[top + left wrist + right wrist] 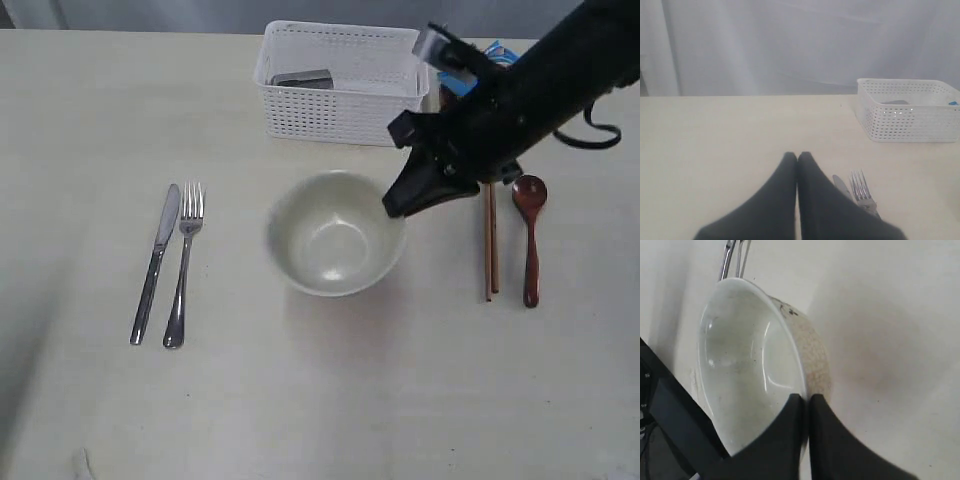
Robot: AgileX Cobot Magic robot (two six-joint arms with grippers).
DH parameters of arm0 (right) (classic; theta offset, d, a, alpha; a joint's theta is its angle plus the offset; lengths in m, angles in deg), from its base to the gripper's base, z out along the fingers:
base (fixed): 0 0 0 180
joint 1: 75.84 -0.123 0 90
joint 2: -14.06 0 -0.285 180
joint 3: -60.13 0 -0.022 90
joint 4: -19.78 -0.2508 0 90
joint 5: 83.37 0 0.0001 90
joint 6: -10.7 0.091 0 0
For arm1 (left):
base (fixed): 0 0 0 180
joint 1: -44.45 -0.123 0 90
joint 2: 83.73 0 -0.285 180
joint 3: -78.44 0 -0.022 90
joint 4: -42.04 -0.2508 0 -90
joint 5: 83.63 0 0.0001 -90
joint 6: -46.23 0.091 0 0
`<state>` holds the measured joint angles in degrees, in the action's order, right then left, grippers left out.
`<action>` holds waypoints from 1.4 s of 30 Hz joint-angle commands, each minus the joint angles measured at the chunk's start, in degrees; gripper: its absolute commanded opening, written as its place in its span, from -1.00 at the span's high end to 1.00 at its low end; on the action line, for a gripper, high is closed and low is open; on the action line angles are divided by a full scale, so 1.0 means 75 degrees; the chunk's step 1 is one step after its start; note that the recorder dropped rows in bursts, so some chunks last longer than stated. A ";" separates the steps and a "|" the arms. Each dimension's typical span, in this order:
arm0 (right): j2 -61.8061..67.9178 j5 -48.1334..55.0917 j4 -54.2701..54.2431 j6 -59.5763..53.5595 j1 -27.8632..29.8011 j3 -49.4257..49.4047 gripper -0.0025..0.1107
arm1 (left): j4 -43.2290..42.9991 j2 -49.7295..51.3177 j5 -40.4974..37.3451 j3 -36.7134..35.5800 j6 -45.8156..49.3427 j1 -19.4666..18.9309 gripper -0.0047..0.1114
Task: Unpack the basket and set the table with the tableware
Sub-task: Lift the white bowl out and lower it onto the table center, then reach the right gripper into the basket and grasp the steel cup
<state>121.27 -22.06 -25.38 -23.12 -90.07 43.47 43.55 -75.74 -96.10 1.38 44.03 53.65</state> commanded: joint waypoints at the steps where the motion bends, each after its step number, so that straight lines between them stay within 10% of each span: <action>1: -0.0121 -0.0365 -0.0614 -0.0410 -0.0160 -0.0431 0.96 | 0.0000 -0.0027 0.0049 -0.0021 0.0002 0.0008 0.92; 30: 0.0796 -0.1705 0.0780 0.1072 -0.1157 -0.0443 0.96 | 0.0000 -0.0027 0.0049 -0.0021 0.0002 0.0008 0.92; 42: 0.0538 -0.1251 0.0830 0.1078 -0.1088 -0.0100 -0.10 | 0.0000 -0.0027 0.0049 -0.0021 0.0002 0.0008 0.92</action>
<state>126.99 -32.23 -19.65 -14.97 -98.77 40.83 43.55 -75.74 -96.10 1.38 44.03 53.65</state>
